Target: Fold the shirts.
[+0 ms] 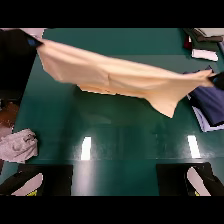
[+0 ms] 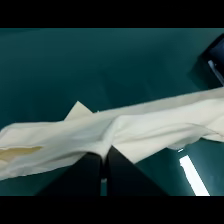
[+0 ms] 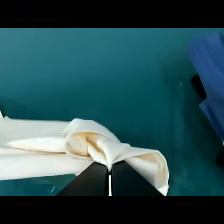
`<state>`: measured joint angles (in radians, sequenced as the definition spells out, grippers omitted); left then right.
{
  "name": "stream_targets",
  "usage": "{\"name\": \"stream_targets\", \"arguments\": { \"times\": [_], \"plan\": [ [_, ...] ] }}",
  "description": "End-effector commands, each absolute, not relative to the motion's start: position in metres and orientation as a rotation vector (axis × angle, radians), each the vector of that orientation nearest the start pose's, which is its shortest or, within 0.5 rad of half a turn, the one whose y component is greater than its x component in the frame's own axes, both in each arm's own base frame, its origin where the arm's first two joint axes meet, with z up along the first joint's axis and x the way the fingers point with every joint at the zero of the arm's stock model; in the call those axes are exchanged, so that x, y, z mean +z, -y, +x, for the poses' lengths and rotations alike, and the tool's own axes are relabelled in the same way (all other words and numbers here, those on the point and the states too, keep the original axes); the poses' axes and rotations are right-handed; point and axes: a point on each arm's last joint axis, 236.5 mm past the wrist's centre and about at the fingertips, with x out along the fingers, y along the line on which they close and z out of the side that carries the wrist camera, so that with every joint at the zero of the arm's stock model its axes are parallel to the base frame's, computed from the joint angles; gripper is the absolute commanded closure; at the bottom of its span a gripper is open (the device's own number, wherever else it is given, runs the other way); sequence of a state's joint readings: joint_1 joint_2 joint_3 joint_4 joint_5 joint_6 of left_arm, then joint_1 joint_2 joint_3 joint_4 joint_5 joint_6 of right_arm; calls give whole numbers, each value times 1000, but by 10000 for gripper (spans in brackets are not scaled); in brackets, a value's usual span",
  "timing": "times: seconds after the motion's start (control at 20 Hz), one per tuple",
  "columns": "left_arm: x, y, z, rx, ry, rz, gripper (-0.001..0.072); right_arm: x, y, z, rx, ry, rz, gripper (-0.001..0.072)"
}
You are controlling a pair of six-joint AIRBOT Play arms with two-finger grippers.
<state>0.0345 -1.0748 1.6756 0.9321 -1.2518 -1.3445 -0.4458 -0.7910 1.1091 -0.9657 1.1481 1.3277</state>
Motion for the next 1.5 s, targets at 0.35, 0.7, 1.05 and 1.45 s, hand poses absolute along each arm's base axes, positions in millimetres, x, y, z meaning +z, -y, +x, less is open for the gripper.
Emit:
{"name": "stream_targets", "arguments": {
  "times": [0.35,0.7,1.05,1.45],
  "plan": [
    [166,119,330,-569,-1093,-227,683,84,-40,303,244,-1087,463,701],
    [7,102,251,-487,-1528,-283,683,-19,-41,254,185,-1434,412,693],
    [3,103,248,-501,-1534,-276,683,18,-12,232,128,-1385,464,189],
    [4,105,256,-498,-1502,-289,683,-51,23,221,64,-1418,549,293]
  ]
}}
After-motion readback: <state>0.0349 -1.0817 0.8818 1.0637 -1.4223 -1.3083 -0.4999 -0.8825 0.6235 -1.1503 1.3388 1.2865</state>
